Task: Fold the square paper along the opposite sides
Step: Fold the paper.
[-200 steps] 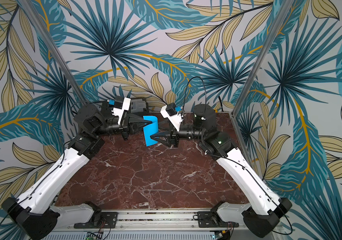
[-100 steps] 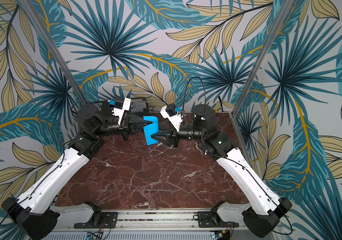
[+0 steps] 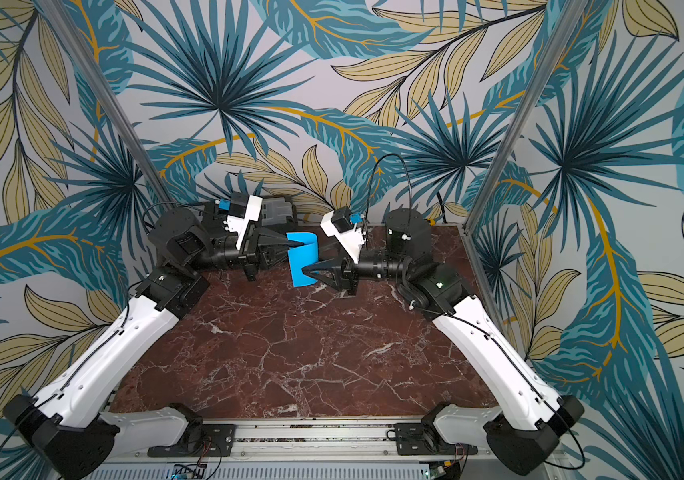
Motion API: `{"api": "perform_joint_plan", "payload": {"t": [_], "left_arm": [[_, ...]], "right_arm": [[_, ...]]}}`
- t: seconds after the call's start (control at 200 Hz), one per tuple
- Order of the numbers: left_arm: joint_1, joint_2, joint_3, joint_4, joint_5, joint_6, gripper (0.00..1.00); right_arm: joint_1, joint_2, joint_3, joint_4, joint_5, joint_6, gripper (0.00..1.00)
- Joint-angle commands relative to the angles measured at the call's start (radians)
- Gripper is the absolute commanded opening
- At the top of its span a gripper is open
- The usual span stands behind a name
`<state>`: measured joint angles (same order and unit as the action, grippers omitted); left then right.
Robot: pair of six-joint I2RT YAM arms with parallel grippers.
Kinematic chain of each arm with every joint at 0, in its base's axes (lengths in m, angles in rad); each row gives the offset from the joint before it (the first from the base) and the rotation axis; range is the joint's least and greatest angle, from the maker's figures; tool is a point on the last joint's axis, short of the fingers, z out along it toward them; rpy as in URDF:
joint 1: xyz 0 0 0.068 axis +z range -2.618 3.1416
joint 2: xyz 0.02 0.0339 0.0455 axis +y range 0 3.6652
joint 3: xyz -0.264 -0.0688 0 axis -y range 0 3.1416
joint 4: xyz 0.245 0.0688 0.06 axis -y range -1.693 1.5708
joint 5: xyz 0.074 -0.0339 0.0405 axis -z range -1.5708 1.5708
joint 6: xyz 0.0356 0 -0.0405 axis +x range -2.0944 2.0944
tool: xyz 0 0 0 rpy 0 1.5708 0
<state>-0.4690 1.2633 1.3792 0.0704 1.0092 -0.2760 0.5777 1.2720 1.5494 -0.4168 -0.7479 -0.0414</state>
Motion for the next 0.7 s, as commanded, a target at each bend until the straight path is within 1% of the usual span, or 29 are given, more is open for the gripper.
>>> {"api": "perform_joint_plan", "payload": {"t": [0.0,0.295,0.456,0.696], "left_arm": [[0.007,-0.001,-0.007,0.004,0.002,0.015,0.0],[0.007,0.001,-0.008,0.007,0.002,0.015,0.0],[0.007,0.002,-0.006,0.012,0.004,0.01,0.0],[0.006,0.004,-0.01,0.012,0.004,0.011,0.0]], "right_arm": [[0.005,0.004,0.003,0.009,-0.004,0.002,0.41],[0.005,0.013,0.003,0.009,-0.014,0.005,0.39],[0.007,0.011,0.006,0.013,-0.012,0.005,0.35],[0.009,0.01,0.014,0.018,-0.012,0.006,0.35]]}}
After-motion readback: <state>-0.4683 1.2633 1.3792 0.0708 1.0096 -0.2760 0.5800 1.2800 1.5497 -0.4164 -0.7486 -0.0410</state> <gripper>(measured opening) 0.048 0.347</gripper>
